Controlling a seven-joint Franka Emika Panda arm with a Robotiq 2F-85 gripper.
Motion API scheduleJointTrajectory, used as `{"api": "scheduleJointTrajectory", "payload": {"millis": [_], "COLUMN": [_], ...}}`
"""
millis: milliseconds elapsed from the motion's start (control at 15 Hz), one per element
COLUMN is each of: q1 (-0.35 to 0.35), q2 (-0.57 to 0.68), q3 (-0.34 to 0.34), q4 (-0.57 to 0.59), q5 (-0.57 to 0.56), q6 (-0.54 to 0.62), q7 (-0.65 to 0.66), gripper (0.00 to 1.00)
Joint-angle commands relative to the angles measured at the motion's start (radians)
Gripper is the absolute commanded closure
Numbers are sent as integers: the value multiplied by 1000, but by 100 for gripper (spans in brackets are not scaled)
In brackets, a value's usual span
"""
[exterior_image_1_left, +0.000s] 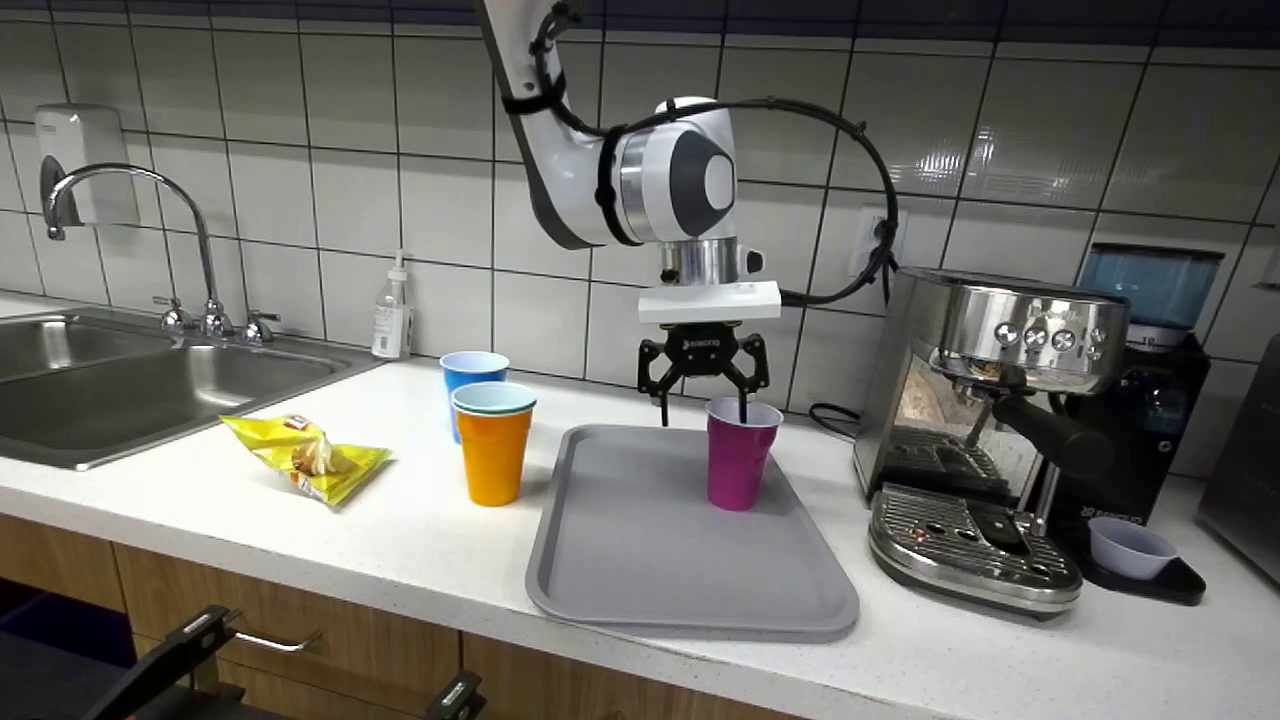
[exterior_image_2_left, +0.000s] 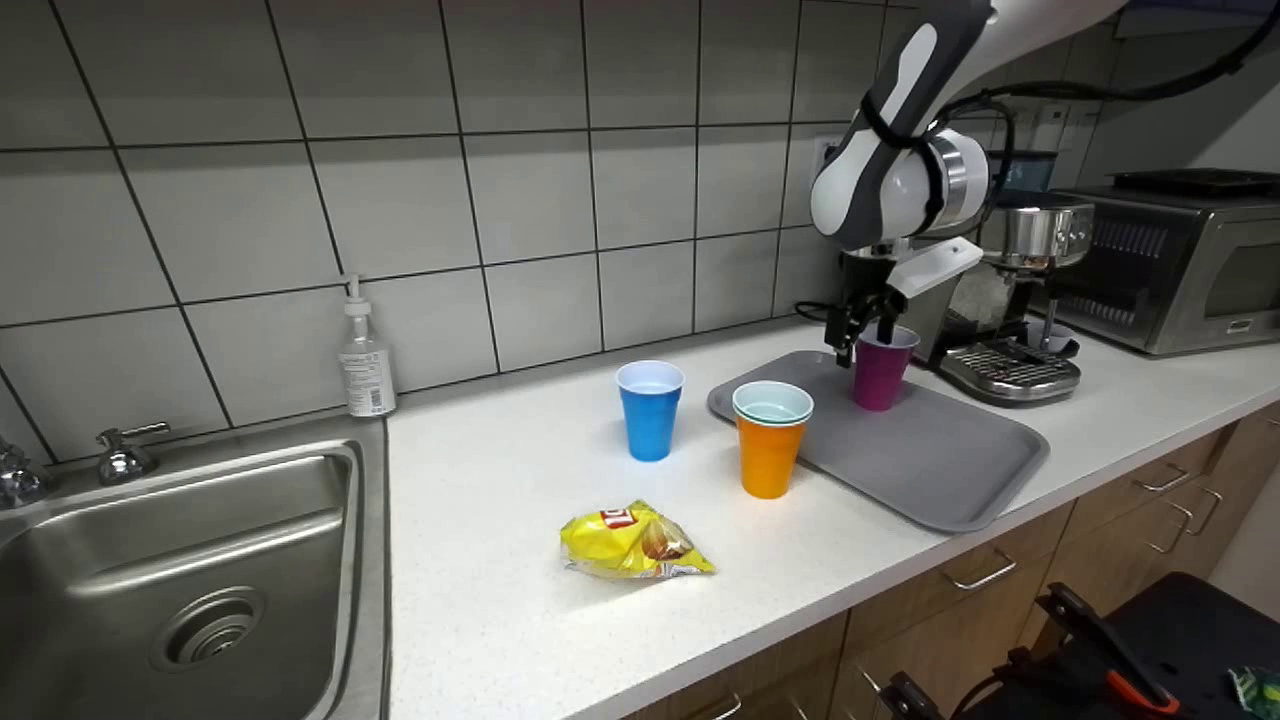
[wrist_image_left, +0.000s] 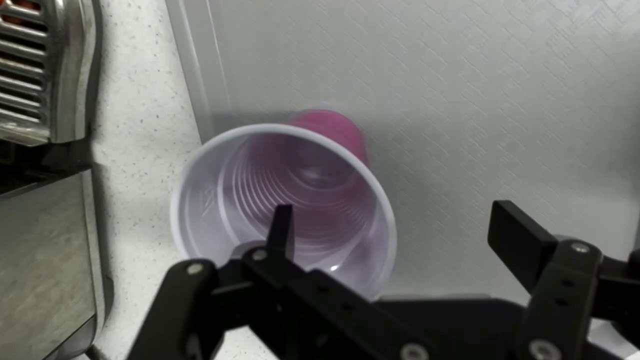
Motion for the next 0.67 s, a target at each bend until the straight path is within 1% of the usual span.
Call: {"api": "scheduleJointTrajectory", "payload": {"millis": [0,267,533,600], "q1": [-32,-56,-67,-67], "q2": [16,12,13,13], "q3": [31,56,62,60], "q4": [33,34,32,31], "q5": [-6,21,21,18], "q6": [-20,-35,-32,-30], "q7": [12,-9,-5,-2], "gripper": [0,0,0,25]}}
